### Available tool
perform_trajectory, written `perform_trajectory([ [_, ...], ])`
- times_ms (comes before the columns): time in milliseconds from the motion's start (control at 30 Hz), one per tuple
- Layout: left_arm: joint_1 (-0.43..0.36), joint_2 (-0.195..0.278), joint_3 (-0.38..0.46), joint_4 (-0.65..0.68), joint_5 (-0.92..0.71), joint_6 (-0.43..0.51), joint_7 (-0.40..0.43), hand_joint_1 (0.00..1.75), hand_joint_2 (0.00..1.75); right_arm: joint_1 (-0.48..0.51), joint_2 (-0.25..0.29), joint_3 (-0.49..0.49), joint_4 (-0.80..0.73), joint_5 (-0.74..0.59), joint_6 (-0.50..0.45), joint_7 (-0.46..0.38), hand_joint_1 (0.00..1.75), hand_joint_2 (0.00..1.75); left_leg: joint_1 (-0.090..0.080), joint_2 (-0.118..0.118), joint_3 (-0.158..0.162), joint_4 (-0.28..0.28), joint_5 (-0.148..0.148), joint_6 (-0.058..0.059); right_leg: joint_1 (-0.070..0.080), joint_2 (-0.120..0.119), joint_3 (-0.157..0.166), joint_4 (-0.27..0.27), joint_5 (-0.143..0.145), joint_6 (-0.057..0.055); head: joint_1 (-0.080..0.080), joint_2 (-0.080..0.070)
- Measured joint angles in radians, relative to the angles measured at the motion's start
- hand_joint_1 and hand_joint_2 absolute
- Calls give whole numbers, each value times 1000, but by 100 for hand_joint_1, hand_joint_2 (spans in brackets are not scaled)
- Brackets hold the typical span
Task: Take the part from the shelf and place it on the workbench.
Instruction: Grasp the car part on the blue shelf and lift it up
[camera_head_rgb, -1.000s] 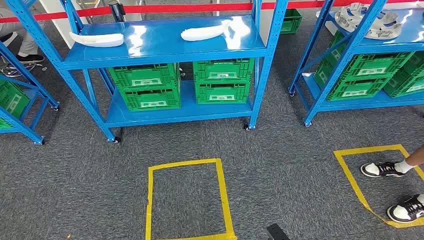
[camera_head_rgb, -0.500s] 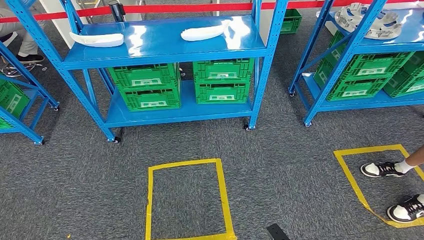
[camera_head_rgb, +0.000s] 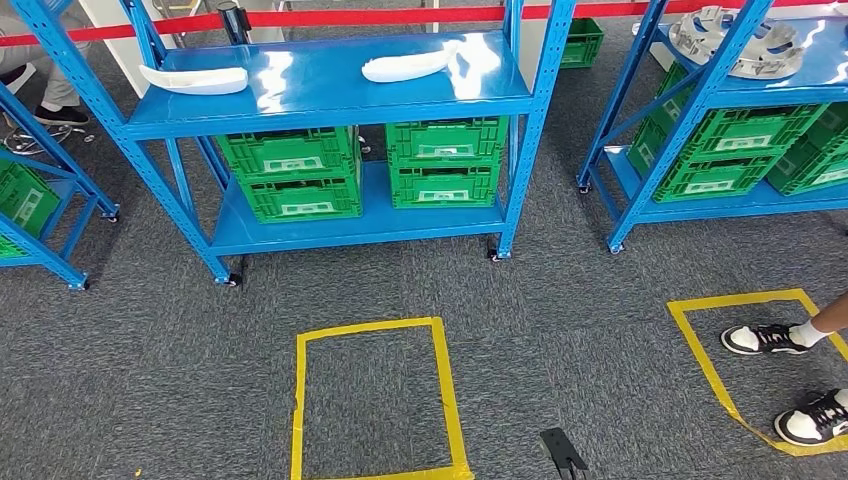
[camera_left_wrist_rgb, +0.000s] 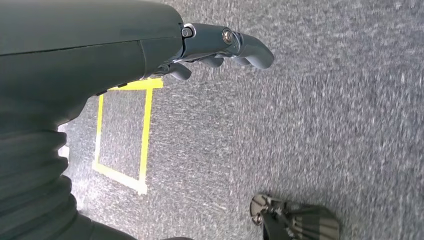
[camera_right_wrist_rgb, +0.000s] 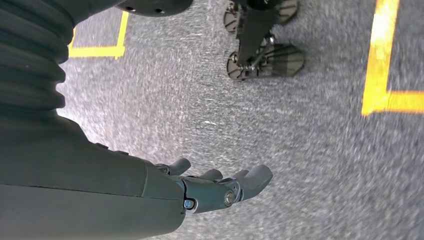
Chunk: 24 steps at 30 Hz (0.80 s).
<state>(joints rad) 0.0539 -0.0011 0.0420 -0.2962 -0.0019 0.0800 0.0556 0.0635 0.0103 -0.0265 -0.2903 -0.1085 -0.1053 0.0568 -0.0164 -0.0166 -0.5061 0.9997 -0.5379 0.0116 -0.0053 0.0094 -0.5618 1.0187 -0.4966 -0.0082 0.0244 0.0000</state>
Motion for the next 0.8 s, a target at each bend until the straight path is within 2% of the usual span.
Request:
perform_trajectory([
  [100, -28, 2, 14, 30, -10, -1, 4, 0, 0, -21, -8, -1, 27, -22, -41, 7, 0, 0, 0, 0, 0, 0, 0, 0, 0, 0, 0, 0, 0, 0, 0, 0],
  [200, -52, 6, 40, 56, -4, -29, -1, 0, 0, -41, -34, 1, 48, -20, -60, -28, 0, 0, 0, 0, 0, 0, 0, 0, 0, 0, 0, 0, 0, 0, 0, 0],
  [300, -64, 12, 59, 72, 8, -49, -12, 0, 0, -64, -76, 18, 55, 16, -66, -100, 0, 0, 0, 0, -1, 0, 0, 0, -1, 0, 0, 0, 0, 0, 0, 0],
  [467, -80, 18, 73, 89, 9, -60, -22, 0, 0, -162, -156, 57, 40, 110, -118, -207, 0, 0, -1, 0, 0, 1, 1, 1, -2, 0, 1, 0, 2, 2, 0, 0],
  [633, -92, 21, 79, 98, 9, -63, -25, 0, 0, -279, -211, 82, -33, 226, -161, -232, 0, 0, -1, 0, 0, 1, 2, 1, -2, 0, 1, 0, 3, 3, 0, 0],
  [800, -99, 22, 80, 102, 8, -68, -29, 0, 0, -402, -240, 100, -103, 349, -172, -229, 0, 0, -1, 0, 2, 1, 3, 1, -2, 0, 1, 0, 4, 3, 0, 0],
])
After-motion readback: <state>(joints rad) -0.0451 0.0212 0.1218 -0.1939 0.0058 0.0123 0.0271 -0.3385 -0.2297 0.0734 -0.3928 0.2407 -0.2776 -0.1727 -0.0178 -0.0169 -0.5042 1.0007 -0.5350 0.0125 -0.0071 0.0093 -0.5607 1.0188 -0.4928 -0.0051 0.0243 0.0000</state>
